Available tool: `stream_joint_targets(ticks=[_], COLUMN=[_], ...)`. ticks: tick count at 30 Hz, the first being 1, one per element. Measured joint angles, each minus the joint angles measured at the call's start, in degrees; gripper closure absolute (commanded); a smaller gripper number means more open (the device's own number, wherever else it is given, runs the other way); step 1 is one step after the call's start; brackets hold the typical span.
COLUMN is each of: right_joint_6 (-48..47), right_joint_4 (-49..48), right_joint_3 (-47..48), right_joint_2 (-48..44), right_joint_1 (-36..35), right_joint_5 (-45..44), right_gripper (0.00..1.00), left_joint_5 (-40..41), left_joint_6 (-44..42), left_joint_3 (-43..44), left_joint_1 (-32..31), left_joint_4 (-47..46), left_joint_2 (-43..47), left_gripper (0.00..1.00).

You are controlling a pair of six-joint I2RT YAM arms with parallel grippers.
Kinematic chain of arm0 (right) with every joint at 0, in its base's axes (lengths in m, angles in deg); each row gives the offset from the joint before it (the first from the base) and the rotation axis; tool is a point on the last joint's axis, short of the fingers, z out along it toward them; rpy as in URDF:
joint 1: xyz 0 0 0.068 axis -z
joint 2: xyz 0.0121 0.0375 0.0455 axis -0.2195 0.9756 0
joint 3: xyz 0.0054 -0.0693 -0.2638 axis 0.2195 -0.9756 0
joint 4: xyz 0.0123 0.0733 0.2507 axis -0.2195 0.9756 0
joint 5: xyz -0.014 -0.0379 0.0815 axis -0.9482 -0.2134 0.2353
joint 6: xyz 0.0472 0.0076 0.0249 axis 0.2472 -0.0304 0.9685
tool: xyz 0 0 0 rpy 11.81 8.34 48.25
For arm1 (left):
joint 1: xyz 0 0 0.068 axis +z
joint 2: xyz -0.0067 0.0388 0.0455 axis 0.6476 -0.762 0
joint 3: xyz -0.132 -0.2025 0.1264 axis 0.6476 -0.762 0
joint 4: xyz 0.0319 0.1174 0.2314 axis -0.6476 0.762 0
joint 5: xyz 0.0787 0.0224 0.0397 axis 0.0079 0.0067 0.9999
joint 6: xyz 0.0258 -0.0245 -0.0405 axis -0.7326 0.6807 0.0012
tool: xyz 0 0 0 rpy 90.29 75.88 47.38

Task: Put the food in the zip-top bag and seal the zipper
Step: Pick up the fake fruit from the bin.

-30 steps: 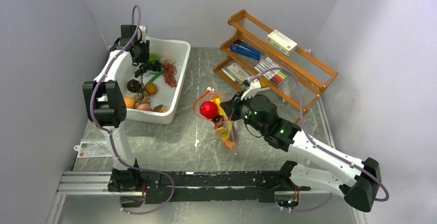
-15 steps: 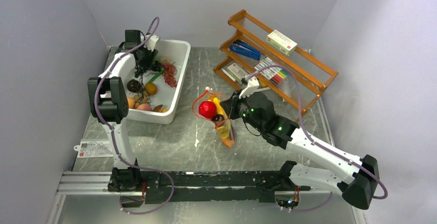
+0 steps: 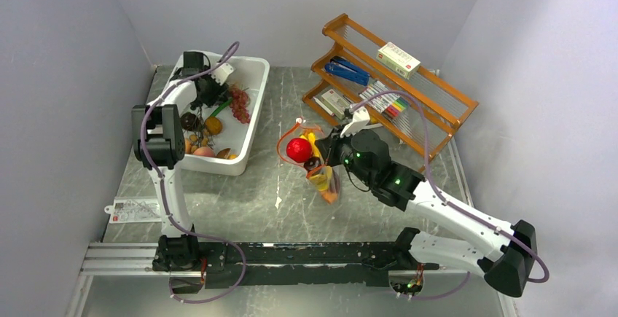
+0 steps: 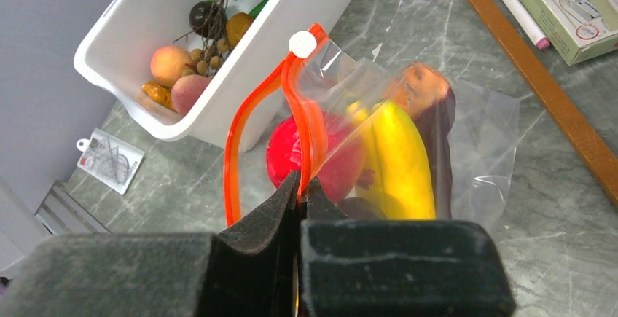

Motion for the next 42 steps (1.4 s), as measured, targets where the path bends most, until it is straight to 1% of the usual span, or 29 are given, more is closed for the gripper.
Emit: stream_joint_targets(ticks=[3,10,13,15,16,18,21,23,27,35,42], right_joint_6=[-0.4,-0.7,-0.7,-0.6,-0.5,-0.5,-0.5,-0.4,0.3,2.3,2.9], right_joint_4=[0.0,0.0,0.0,0.0,0.0,0.0,0.0,-0.1,0.0,-0.3,-0.2], right_joint_3=[0.0,0.3,0.3,0.3,0.3,0.3,0.3,0.3,0.2,-2.2,-3.1], right_joint_2=[0.5,1.6,1.6,1.6,1.6,1.6,1.6,1.6,0.9,-4.6,-5.0], right_joint_1=[0.0,0.0,0.0,0.0,0.0,0.0,0.0,0.0,0.0,0.0,0.1], right_joint_5=[-0.3,-0.6,-0.6,-0.5,-0.6,-0.6,-0.5,-0.2,0.1,0.3,0.7], right_gripper=[1.00,1.00,1.00,1.00,1.00,1.00,1.00,1.00,1.00,1.00,1.00], left_joint_5=[0.0,0.0,0.0,0.0,0.0,0.1,0.1,0.1,0.1,0.6,0.0], left_joint_6=[-1.0,-2.1,-2.3,-2.5,-2.6,-2.4,-1.8,-0.8,2.0,8.9,16.2], left_joint_3=[0.0,-2.3,-4.4,-5.6,-5.8,-5.9,-6.6,-8.3,-11.5,-11.7,-11.8], left_joint_1=[0.0,-0.2,-0.4,-0.5,-0.5,-0.7,-1.2,-1.6,-1.8,-2.2,-2.3], left_joint_4=[-1.0,-7.5,-11.6,-13.8,-14.5,-15.1,-15.6,-15.6,-15.5,-12.7,-9.3], left_joint_2=[-1.6,-2.7,-2.7,-2.7,-2.7,-2.7,-2.0,-0.5,2.8,6.6,11.1], left_gripper=[0.41,0.42,0.53,0.58,0.63,0.75,0.82,0.84,0.84,0.87,0.90])
